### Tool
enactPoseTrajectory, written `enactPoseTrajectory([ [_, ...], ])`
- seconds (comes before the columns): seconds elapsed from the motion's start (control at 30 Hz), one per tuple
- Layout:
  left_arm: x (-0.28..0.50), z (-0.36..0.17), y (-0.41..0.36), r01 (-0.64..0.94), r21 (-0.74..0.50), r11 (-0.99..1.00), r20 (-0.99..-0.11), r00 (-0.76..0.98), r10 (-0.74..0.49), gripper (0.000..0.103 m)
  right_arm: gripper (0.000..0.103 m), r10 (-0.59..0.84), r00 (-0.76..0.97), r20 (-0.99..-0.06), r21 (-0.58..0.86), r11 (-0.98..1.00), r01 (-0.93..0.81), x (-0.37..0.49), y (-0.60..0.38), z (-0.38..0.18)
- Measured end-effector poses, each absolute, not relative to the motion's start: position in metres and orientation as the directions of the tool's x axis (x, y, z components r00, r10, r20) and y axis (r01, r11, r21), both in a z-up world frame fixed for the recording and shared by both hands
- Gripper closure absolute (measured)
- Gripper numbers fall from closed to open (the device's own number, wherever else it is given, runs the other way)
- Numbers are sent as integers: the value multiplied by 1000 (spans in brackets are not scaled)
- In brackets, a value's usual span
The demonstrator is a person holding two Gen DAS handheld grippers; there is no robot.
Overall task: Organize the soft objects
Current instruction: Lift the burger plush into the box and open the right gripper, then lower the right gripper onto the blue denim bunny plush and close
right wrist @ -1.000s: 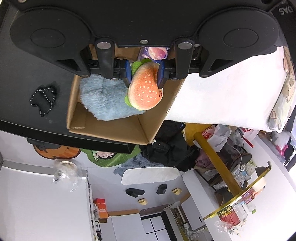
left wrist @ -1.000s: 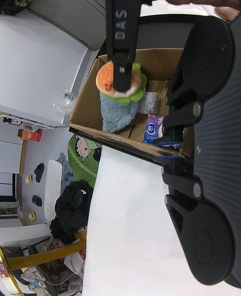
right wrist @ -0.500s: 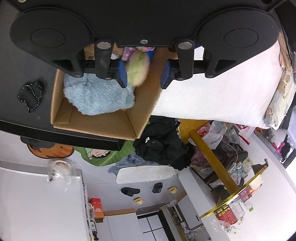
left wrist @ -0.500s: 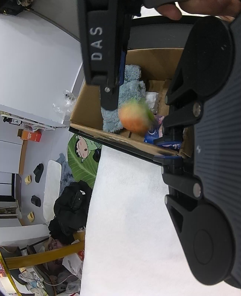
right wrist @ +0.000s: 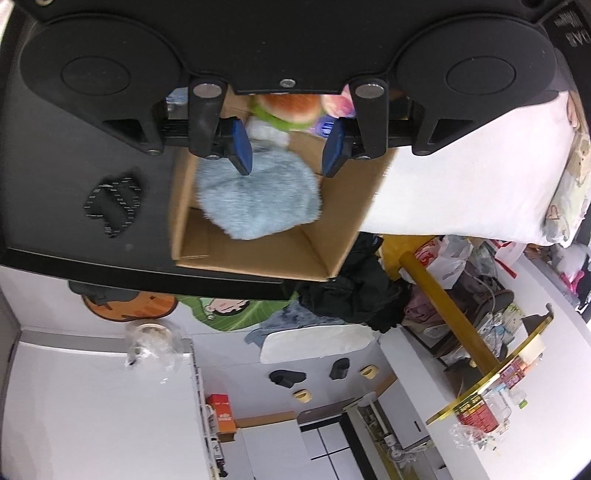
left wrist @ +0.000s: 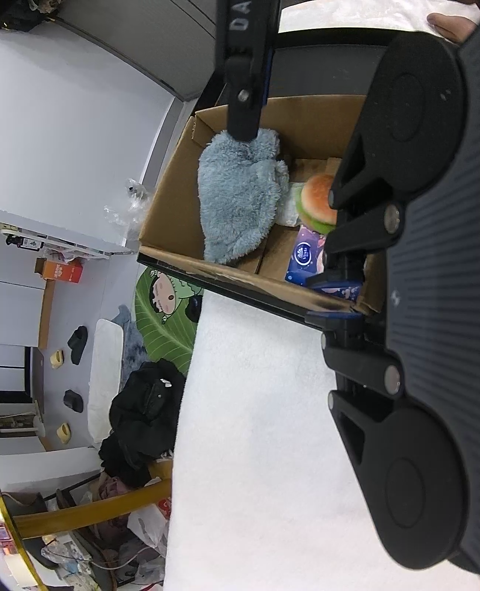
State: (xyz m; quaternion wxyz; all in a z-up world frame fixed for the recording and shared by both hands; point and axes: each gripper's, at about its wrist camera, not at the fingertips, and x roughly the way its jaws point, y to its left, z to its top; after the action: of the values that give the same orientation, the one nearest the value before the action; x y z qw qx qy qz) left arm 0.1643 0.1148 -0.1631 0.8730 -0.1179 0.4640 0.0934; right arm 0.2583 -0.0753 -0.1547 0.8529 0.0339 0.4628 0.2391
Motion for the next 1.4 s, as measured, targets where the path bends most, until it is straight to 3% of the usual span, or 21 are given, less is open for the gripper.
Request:
enactPoseTrajectory([
  [0.3,165,-163,108,-257,-79,963,-840,537,74,87,56,384,481,-788,247,913,-324,259,-119,-162],
  [0.47,167,-163,98,-232,-27,972,-840,532,104,70,56,367,483,-795,239,921,-308,256,-137,-167],
  [0.67,168,-160,91,-227,12,974,-835,533,134,59,51,362,479,-800,251,926,-281,254,-152,-178],
  [1.4,168,-157,69,-190,128,973,-827,521,210,52,51,345,389,-854,273,934,-230,250,-160,-249],
])
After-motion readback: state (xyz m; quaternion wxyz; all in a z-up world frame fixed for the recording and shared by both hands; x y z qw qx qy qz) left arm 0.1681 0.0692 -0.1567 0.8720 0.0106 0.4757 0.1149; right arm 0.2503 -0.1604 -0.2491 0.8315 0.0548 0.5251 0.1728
